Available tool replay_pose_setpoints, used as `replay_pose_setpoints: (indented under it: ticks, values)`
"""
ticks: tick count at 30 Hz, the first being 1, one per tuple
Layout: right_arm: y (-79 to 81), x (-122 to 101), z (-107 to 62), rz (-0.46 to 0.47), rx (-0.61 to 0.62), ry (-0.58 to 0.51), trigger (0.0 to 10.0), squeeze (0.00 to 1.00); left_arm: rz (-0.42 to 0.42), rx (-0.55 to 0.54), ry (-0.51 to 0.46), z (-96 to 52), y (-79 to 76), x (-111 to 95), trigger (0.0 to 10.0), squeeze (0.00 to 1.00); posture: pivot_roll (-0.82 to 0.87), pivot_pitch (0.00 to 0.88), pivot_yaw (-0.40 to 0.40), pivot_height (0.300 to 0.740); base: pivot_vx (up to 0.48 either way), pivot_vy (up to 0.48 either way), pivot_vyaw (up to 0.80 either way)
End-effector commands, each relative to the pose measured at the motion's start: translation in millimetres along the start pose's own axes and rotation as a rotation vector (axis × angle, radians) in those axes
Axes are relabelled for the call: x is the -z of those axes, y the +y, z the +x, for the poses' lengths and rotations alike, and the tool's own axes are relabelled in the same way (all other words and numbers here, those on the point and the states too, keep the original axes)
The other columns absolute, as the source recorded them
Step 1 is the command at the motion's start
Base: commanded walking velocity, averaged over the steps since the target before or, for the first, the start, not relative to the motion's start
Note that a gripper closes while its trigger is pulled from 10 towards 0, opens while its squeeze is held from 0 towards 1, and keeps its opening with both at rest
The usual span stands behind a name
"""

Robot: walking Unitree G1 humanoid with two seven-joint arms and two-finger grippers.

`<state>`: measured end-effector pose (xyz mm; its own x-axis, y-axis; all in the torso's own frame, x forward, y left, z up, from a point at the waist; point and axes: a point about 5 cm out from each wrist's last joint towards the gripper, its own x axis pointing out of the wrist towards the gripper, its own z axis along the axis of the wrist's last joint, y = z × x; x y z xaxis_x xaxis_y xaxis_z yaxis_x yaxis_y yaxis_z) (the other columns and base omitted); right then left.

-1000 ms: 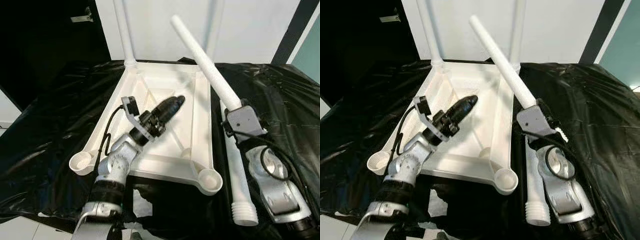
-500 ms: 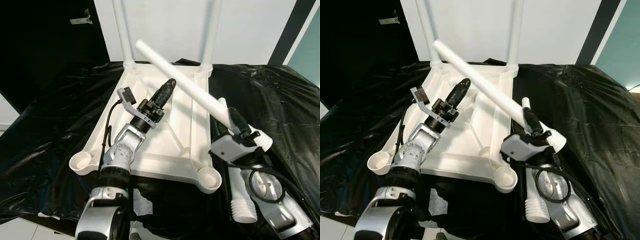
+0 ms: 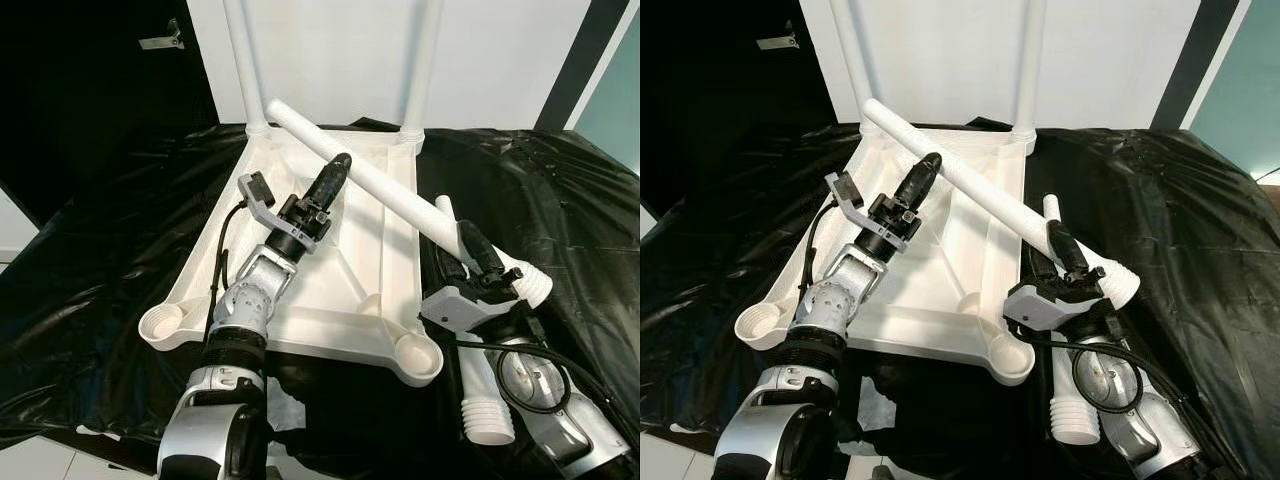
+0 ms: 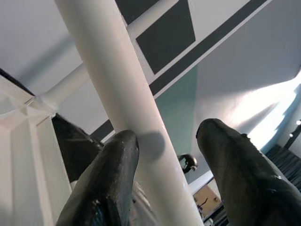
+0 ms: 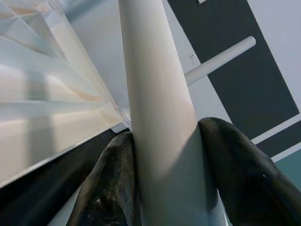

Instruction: Building children table

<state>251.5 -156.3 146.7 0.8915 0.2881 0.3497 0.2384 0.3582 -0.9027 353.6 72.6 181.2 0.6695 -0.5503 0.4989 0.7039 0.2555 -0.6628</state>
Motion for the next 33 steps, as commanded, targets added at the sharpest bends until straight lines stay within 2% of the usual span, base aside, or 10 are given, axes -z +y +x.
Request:
replay_pose_setpoints:
  ticks: [1, 11, 17, 24, 25, 26, 29, 30, 32, 33]
  values:
    - [1.3, -13.7, -0.4, -0.014, 0.007, -0.1, 0.0, 0.0, 0.043, -0.037, 0.059, 5.9, 2.0, 6.7, 10.0, 0.0, -0.08, 0.0, 0.045, 0.74, 0.0, 0.0, 0.0]
    - [-1.2, -10.6, -1.7, -0.065, 0.032, -0.105, 0.0, 0.0, 0.127, -0.223, 0.156, 1.7, 21.3, 18.6, 10.0, 0.0, -0.08, 0.0, 0.041, 0.74, 0.0, 0.0, 0.0]
    - [3.0, -10.3, -2.4, -0.055, 0.005, -0.112, 0.0, 0.0, 0.111, -0.221, 0.126, 2.7, 20.9, 14.7, 10.0, 0.0, -0.08, 0.0, 0.04, 0.74, 0.0, 0.0, 0.0]
    - [15.9, -13.4, -10.7, -0.039, -0.066, -0.143, 0.0, 0.0, 0.022, -0.131, 0.006, 19.1, 5.6, -4.9, 10.0, 0.0, -0.08, 0.0, 0.038, 0.74, 0.0, 0.0, 0.0]
    - [15.3, -12.1, -10.5, -0.045, -0.06, -0.138, 0.0, 0.0, -0.008, -0.083, -0.022, 20.6, 0.2, -7.8, 2.2, 0.0, -0.08, 0.0, 0.039, 0.74, 0.0, 0.0, 0.0]
    - [14.5, -10.9, -10.1, -0.05, -0.054, -0.132, 0.0, 0.0, -0.028, -0.035, -0.037, 21.0, -4.7, -9.2, 0.0, 0.0, -0.08, 0.0, 0.039, 0.74, 0.0, 0.0, 0.0]
    - [13.7, -9.4, -9.6, -0.052, -0.047, -0.122, 0.0, 0.0, -0.036, 0.012, -0.044, 20.7, -9.2, -9.5, 0.0, 0.0, -0.08, 0.0, 0.039, 0.74, 0.0, 0.0, 0.0]
    - [13.0, -7.5, -8.7, -0.057, -0.041, -0.11, 2.0, 0.0, -0.038, 0.047, -0.045, 20.2, -12.7, -9.1, 0.0, 0.0, -0.08, 0.0, 0.039, 0.74, 0.0, 0.0, 0.0]
    - [13.0, -7.5, -8.7, -0.057, -0.041, -0.11, 2.0, 0.0, -0.038, 0.047, -0.045, 20.2, -12.7, -9.1, 0.0, 0.0, -0.08, 0.0, 0.039, 0.74, 0.0, 0.0, 0.0]
    - [12.5, -5.3, -7.9, -0.054, -0.036, -0.094, 5.5, 0.0, -0.04, 0.066, -0.048, 19.8, -14.8, -8.5, 0.0, 0.0, -0.08, 0.0, 0.039, 0.74, 0.0, 0.0, 0.0]
